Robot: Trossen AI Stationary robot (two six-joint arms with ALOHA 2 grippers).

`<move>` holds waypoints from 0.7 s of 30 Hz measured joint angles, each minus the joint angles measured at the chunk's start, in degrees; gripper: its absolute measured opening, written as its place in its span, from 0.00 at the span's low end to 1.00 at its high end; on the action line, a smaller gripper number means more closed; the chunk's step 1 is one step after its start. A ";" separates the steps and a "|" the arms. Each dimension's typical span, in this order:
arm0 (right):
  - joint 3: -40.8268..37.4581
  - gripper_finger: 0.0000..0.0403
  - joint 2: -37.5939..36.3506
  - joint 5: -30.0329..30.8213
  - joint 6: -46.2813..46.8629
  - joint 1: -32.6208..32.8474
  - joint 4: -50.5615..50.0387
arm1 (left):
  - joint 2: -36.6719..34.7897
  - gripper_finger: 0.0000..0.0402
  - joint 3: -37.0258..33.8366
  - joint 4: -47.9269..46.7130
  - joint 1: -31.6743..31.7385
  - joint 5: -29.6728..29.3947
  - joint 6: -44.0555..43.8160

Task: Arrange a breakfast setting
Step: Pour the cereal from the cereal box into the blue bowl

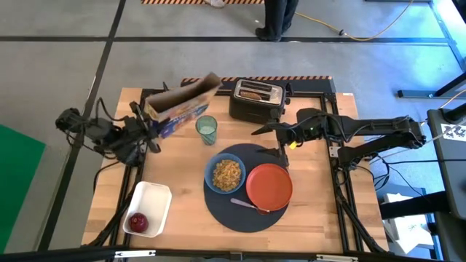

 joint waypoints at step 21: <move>-0.04 0.67 0.00 -0.02 -0.42 0.00 -0.80 | -6.18 0.23 -27.59 24.96 18.87 -2.76 -6.47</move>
